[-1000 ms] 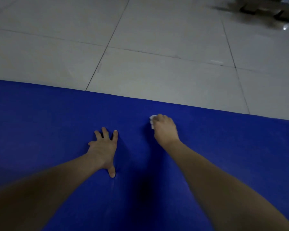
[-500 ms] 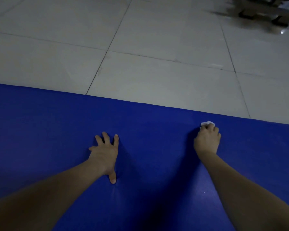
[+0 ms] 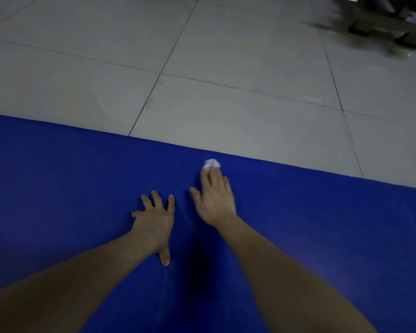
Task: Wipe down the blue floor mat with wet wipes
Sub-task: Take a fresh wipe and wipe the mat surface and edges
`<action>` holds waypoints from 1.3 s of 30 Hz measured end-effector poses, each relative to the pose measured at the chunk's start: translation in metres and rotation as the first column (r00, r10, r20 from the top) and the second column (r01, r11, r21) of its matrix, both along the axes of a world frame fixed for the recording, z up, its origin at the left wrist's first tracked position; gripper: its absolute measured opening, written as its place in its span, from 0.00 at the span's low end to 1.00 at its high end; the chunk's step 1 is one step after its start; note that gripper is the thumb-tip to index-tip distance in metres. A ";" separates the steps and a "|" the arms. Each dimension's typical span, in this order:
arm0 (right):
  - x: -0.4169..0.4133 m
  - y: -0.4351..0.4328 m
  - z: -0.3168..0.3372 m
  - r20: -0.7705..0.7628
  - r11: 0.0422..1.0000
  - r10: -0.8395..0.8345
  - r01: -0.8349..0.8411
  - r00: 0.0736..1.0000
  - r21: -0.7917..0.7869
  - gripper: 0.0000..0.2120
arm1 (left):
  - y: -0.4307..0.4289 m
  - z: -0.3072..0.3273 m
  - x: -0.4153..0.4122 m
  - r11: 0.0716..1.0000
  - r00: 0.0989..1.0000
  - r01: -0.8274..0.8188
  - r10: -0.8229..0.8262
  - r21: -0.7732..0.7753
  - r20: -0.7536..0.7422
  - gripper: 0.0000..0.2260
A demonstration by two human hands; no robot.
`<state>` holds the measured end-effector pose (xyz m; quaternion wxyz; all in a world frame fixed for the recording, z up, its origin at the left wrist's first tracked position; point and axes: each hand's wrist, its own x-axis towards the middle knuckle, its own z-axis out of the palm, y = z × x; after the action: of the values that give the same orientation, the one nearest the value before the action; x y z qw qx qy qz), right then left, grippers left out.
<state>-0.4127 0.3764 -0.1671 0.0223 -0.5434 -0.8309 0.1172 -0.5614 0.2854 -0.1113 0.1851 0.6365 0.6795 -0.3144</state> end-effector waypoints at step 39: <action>0.029 0.045 0.010 0.203 0.999 0.041 -0.036 0.978 -0.033 0.46 | -0.001 -0.004 -0.006 0.999 1.000 0.020 -0.020 0.032 0.021 0.75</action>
<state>-0.3837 0.4212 -0.1570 -0.0730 -0.5367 -0.8374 0.0733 -0.5679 0.2842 -0.1154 0.1790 0.6494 0.6760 -0.2988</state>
